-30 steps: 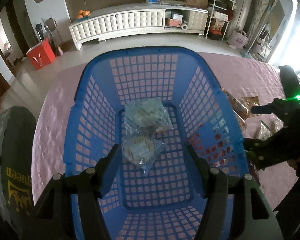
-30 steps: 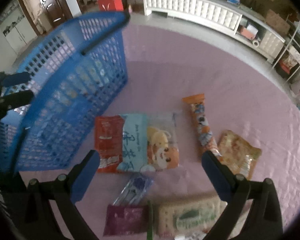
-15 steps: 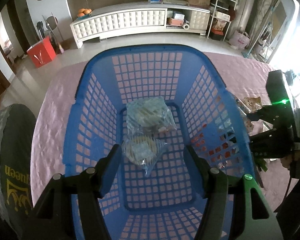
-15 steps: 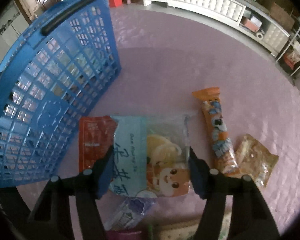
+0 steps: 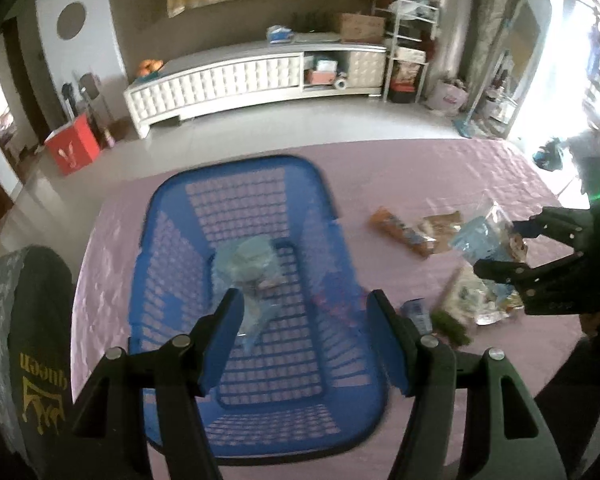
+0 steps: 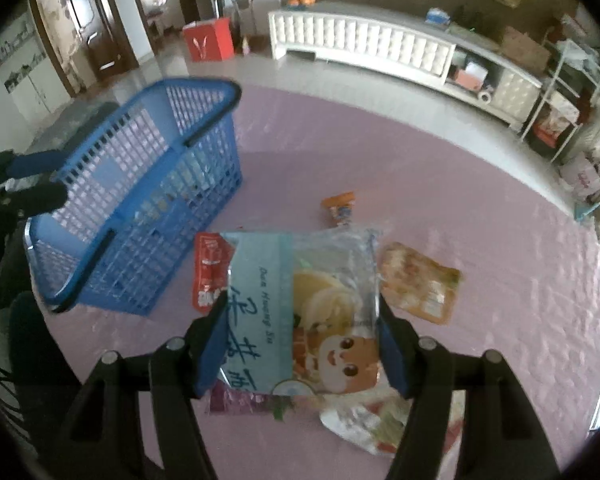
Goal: Organize snacks
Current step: 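Grasp the green-striped cracker pack with the left tool while the right tool holds its bag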
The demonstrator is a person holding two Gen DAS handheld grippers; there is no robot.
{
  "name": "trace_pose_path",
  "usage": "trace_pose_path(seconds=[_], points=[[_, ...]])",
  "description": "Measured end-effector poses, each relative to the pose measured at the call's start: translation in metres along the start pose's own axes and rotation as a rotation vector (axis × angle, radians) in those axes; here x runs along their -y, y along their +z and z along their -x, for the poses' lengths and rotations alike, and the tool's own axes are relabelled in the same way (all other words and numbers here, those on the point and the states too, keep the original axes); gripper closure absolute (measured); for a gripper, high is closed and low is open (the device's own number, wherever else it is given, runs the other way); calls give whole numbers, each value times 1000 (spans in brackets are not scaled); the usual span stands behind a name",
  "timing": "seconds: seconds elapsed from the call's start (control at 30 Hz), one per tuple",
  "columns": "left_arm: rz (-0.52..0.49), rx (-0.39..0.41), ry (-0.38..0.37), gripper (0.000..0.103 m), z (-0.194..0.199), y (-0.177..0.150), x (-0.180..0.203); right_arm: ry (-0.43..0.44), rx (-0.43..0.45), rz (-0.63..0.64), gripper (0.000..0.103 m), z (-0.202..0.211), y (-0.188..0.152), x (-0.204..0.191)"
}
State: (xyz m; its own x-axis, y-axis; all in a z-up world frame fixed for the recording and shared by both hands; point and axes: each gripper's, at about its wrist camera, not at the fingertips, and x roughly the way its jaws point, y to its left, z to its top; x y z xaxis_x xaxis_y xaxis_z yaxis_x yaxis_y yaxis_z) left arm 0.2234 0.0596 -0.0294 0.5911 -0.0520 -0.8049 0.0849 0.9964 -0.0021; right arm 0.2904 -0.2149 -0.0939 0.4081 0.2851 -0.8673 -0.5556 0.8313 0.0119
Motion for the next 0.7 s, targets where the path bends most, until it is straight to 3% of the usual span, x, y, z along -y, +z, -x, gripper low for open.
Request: trace_pose_path(seconds=[0.27,0.53,0.57,0.6,0.7], points=[[-115,8,-66,42,-5,11,73,-54,68,-84,33,51,-32,22],[-268,-61,-141,41,-39,12,143,-77,61,-186,33,55,-65,57],[-293,-74,-148,37,-43,12,152,-74,58,-202,33,53,-72,61],[-319,-84,-150,25,-49,10,161,-72,58,-211,33,54,-77,64],[-387,-107,-151,22,-64,6,180,-60,54,-247,33,51,-90,73]])
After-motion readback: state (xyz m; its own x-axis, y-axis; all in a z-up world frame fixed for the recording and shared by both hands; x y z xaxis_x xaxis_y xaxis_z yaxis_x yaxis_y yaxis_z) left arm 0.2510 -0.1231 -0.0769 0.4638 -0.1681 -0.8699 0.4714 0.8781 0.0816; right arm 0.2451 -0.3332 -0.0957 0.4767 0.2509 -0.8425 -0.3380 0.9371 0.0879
